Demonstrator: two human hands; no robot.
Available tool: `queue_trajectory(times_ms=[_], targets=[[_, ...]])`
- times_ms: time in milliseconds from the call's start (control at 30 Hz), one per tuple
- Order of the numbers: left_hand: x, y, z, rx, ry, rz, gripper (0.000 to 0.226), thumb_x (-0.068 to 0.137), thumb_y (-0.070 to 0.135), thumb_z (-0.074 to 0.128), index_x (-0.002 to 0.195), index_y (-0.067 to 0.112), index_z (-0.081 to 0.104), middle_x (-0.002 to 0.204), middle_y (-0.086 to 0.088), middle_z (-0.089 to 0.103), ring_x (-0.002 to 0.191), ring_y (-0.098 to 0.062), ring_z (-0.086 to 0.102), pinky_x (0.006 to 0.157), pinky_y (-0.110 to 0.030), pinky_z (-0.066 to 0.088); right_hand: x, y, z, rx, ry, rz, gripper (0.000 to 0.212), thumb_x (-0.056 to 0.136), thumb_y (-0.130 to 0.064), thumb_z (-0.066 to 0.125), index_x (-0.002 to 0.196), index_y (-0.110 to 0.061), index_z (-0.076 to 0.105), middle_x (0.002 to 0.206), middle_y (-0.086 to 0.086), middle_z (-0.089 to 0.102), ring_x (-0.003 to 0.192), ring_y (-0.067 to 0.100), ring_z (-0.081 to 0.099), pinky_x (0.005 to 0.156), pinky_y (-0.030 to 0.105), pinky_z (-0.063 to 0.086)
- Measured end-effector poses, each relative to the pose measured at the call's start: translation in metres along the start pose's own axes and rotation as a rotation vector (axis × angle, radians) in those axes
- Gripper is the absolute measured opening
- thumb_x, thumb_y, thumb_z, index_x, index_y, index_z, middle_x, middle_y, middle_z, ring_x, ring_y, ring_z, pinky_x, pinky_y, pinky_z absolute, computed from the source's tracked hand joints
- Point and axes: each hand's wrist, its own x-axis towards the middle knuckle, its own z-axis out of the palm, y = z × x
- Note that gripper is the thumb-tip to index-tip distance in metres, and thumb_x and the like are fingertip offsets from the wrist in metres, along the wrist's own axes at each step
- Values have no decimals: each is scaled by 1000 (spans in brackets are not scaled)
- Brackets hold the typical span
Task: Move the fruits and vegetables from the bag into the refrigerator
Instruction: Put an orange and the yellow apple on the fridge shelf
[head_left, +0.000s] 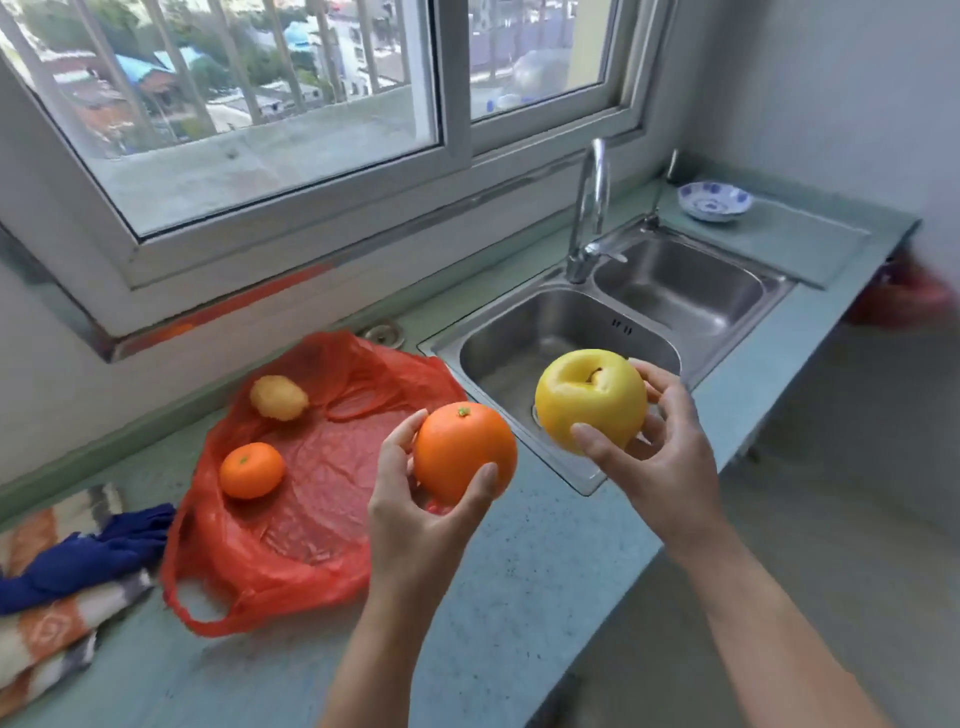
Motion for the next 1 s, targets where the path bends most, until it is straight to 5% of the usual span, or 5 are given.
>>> queue_trajectory(times_ms=[167, 367, 733, 1000], targets=[[-18, 16, 36, -27, -147, 37, 62, 50, 54, 69, 107, 47, 46, 105, 11, 53, 83, 1, 62, 67, -20, 53, -34, -15, -52, -25, 177, -35, 68, 52, -50, 75, 112, -41, 46, 120, -7, 51, 99, 11, 61, 73, 18, 51], [-49, 35, 110, -38, -341, 109, 59, 49, 52, 68, 104, 47, 47, 103, 18, 52, 82, -7, 62, 66, -18, 51, -70, -18, -128, -52, 433, -66, 71, 52, -49, 73, 116, -30, 47, 118, -2, 54, 90, 5, 62, 70, 14, 49], [-163, 86, 320, -104, -664, 213, 69, 51, 53, 66, 116, 42, 45, 113, 18, 54, 98, -11, 60, 81, -33, 52, -153, -20, -343, -156, 809, -92, 63, 52, -48, 71, 109, -37, 47, 114, -12, 55, 97, 4, 60, 73, 14, 49], [-271, 131, 472, -206, -895, 282, 62, 52, 53, 63, 110, 45, 45, 109, 21, 54, 92, 5, 57, 71, -7, 45, -213, -22, -507, -216, 1011, -136, 59, 53, -46, 72, 106, -35, 48, 109, -13, 56, 91, 0, 61, 68, 13, 48]])
